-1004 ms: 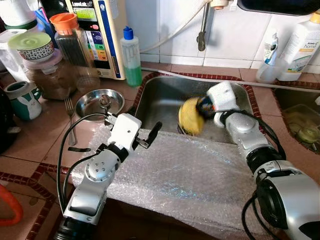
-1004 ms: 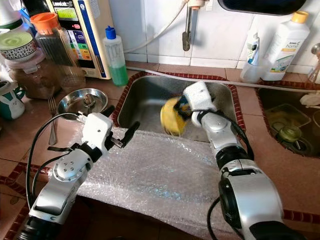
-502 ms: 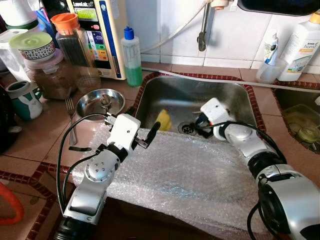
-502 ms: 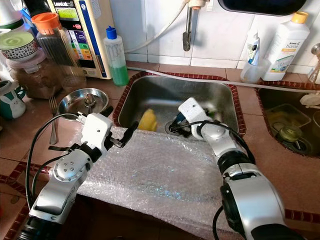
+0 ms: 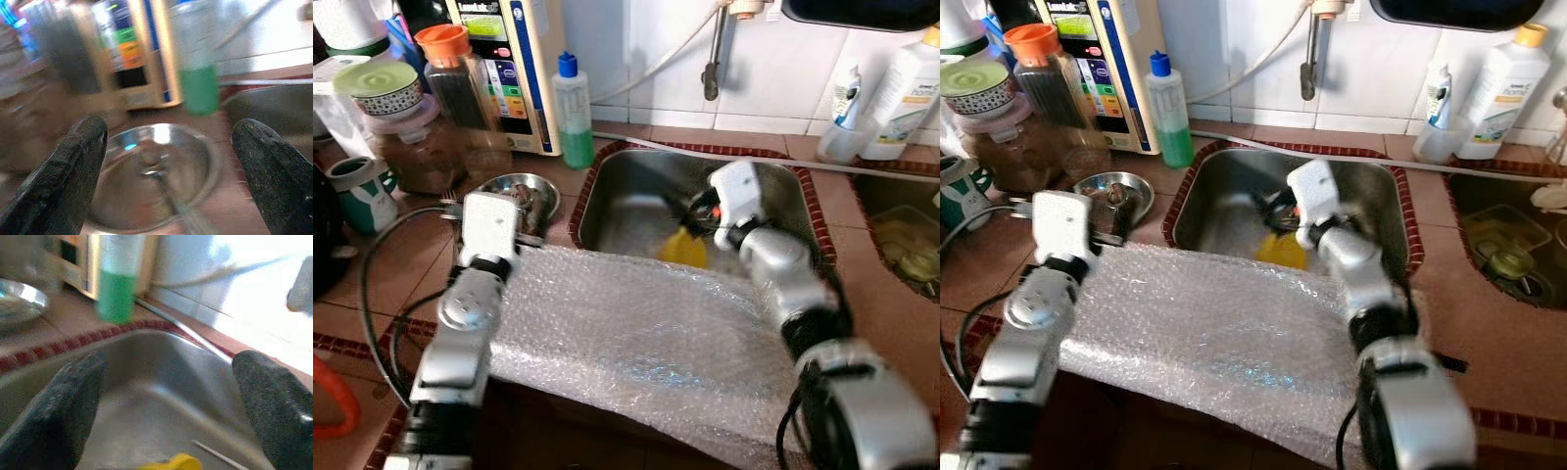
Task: Kitchen organization
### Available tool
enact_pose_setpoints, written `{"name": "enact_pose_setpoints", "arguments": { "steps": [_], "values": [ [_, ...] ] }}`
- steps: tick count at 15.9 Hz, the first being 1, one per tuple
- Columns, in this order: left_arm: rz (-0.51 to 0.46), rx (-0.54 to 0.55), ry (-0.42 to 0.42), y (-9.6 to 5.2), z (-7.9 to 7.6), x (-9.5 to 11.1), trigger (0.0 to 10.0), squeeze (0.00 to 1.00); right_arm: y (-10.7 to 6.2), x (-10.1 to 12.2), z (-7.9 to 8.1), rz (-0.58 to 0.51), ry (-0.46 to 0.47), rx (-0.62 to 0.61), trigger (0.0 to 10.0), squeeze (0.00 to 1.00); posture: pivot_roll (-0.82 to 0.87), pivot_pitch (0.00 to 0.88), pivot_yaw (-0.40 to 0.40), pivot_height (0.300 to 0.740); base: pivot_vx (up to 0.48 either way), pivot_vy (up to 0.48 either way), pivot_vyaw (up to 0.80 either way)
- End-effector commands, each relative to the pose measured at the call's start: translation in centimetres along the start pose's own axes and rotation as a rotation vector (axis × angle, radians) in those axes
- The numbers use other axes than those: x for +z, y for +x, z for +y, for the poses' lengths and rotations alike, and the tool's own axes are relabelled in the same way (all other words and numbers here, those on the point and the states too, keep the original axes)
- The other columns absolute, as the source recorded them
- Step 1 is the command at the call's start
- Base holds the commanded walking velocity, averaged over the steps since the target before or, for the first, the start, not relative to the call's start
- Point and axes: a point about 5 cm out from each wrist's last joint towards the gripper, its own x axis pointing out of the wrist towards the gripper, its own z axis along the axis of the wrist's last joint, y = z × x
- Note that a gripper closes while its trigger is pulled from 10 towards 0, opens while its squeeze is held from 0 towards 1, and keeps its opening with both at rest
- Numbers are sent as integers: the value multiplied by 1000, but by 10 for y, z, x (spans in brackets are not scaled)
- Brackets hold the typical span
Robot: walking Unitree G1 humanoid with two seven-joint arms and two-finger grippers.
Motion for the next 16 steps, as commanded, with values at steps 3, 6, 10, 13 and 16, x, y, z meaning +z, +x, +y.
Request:
{"name": "enact_pose_setpoints", "arguments": {
  "steps": [3,6,10,13,16],
  "values": [
    [44,160,-18,9,30,-3,10000,0,-7,15,16,-93,36,44,10000,0,74,33,53,740,0,0,0],
    [70,200,-24,12,41,-4,10000,0,-19,19,38,-104,78,136,10000,0,73,34,57,740,0,0,0],
    [147,252,-124,21,49,-7,10000,0,-32,23,62,-92,97,227,10000,0,67,46,63,740,0,0,0],
    [215,297,-131,19,55,-19,10000,0,-39,29,74,-91,112,301,10000,0,61,46,69,740,0,0,0],
    [256,372,-149,17,67,-27,10000,0,-44,28,75,-74,113,311,10000,0,61,47,70,740,0,0,0]
  ]
}}
